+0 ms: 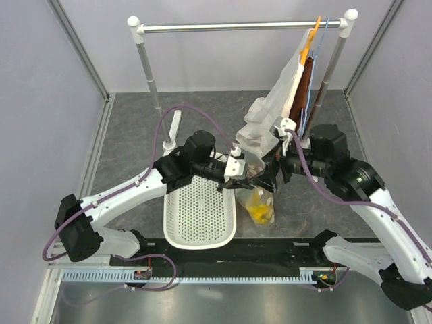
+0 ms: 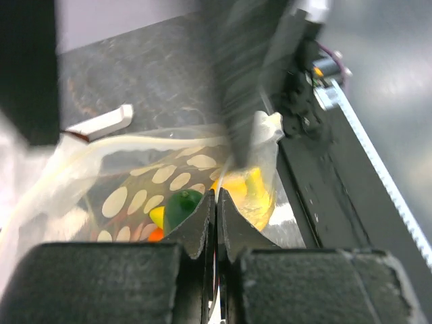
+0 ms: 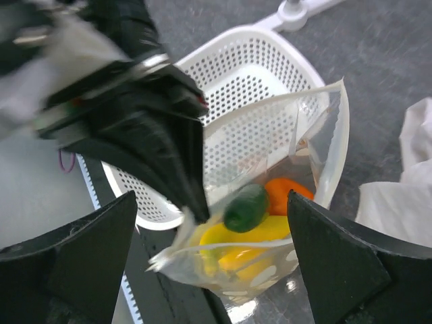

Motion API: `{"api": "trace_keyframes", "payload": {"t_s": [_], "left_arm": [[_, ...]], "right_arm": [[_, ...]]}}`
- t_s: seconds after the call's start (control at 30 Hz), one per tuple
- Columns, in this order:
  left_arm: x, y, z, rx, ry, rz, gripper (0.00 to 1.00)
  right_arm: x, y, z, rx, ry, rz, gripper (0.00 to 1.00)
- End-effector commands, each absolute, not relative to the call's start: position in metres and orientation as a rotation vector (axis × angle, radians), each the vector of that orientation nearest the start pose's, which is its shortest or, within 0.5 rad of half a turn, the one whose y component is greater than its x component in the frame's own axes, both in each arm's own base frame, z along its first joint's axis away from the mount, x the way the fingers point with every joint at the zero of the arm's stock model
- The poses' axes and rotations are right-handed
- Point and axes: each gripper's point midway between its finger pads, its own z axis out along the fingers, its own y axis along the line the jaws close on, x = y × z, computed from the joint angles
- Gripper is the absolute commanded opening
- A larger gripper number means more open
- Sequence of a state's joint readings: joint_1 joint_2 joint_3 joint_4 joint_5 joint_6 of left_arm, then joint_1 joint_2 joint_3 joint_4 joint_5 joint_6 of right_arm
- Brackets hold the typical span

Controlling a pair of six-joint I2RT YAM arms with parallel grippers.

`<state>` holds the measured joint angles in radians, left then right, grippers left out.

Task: Place the food in the zip-top bag and seal the zipper
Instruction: Adjust the zipper food storage bag at the center of the board.

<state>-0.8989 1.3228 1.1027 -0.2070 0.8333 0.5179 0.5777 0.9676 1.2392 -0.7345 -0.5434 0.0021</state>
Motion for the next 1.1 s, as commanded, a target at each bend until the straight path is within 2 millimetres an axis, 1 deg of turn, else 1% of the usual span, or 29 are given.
{"api": "trace_keyframes", "payload": {"t_s": [0.0,0.03,0.1,0.13,0.17,0.2,0.23,0.27,0.3,0.33,0.37,0.4,0.43,0.47,0.5,0.53,0.57,0.6,0.63,0.67,0.7,0.8,0.83,0.87,0.9,0.93,0.97,1.0,1.07], "left_arm": [[0.175,-0.392,0.285,1.383,1.263,-1.115,0.02],[0.177,-0.393,0.287,1.356,1.272,-1.114,0.02],[0.186,-0.396,0.293,1.297,1.3,-1.084,0.02],[0.188,-0.398,0.294,1.278,1.313,-1.076,0.02],[0.194,-0.397,0.297,1.241,1.33,-1.045,0.02],[0.195,-0.399,0.302,1.211,1.332,-1.042,0.02],[0.196,-0.399,0.304,1.187,1.335,-1.031,0.02],[0.202,-0.397,0.308,1.14,1.345,-0.989,0.02],[0.194,-0.402,0.306,1.141,1.34,-0.989,0.02],[0.195,-0.403,0.303,1.123,1.352,-0.94,0.02],[0.188,-0.408,0.3,1.135,1.345,-0.916,0.02],[0.171,-0.417,0.294,1.175,1.321,-0.91,0.02],[0.17,-0.42,0.29,1.163,1.34,-0.901,0.02],[0.167,-0.424,0.287,1.16,1.358,-0.916,0.02],[0.165,-0.432,0.28,1.147,1.403,-0.947,0.02],[0.164,-0.435,0.277,1.144,1.418,-0.954,0.02],[0.165,-0.438,0.275,1.141,1.425,-0.959,0.02],[0.166,-0.44,0.269,1.141,1.435,-0.957,0.02],[0.17,-0.442,0.274,1.116,1.415,-0.953,0.02],[0.169,-0.443,0.274,1.123,1.401,-0.953,0.02],[0.168,-0.444,0.273,1.131,1.39,-0.96,0.02],[0.167,-0.445,0.275,1.14,1.385,-0.971,0.02],[0.169,-0.443,0.274,1.136,1.394,-0.968,0.02],[0.171,-0.442,0.276,1.122,1.402,-0.973,0.02],[0.18,-0.439,0.277,1.094,1.424,-0.971,0.02],[0.186,-0.438,0.276,1.078,1.441,-0.968,0.02],[0.19,-0.437,0.278,1.033,1.486,-0.997,0.02],[0.199,-0.433,0.279,0.997,1.508,-0.995,0.02],[0.203,-0.432,0.281,0.955,1.531,-1.019,0.02]], "right_arm": [[0.176,0.202,0.347,-0.871,1.75,0.786,0.98],[0.174,0.196,0.353,-0.856,1.725,0.76,0.98],[0.174,0.186,0.356,-0.834,1.709,0.705,0.97],[0.17,0.181,0.36,-0.843,1.678,0.68,0.96],[0.167,0.177,0.357,-0.848,1.685,0.67,0.94],[0.164,0.175,0.356,-0.855,1.684,0.662,0.89],[0.161,0.171,0.356,-0.854,1.678,0.647,0.86],[0.158,0.168,0.347,-0.863,1.703,0.642,0.84],[0.158,0.166,0.342,-0.864,1.715,0.63,0.77],[0.159,0.159,0.338,-0.843,1.722,0.593,0.75],[0.162,0.154,0.323,-0.837,1.754,0.556,0.73],[0.163,0.151,0.315,-0.837,1.763,0.535,0.71],[0.162,0.146,0.311,-0.834,1.747,0.504,0.7],[0.163,0.144,0.294,-0.863,1.766,0.482,0.7],[0.161,0.143,0.289,-0.875,1.761,0.478,0.68],[0.156,0.14,0.289,-0.877,1.74,0.472,0.66],[0.156,0.14,0.283,-0.885,1.734,0.473,0.65],[0.155,0.137,0.284,-0.892,1.716,0.458,0.6],[0.154,0.135,0.289,-0.876,1.684,0.447,0.57],[0.156,0.132,0.289,-0.859,1.683,0.432,0.55],[0.154,0.132,0.291,-0.853,1.669,0.439,0.52],[0.149,0.132,0.295,-0.875,1.65,0.448,0.55],[0.145,0.133,0.292,-0.913,1.663,0.453,0.57],[0.14,0.134,0.3,-0.953,1.643,0.458,0.6],[0.143,0.138,0.298,-0.993,1.659,0.462,0.62],[0.145,0.136,0.294,-1.017,1.681,0.44,0.64],[0.148,0.136,0.299,-1.02,1.688,0.421,0.68],[0.154,0.138,0.293,-1.044,1.729,0.415,0.68],[0.15,0.142,0.288,-1.094,1.755,0.439,0.69]]}}
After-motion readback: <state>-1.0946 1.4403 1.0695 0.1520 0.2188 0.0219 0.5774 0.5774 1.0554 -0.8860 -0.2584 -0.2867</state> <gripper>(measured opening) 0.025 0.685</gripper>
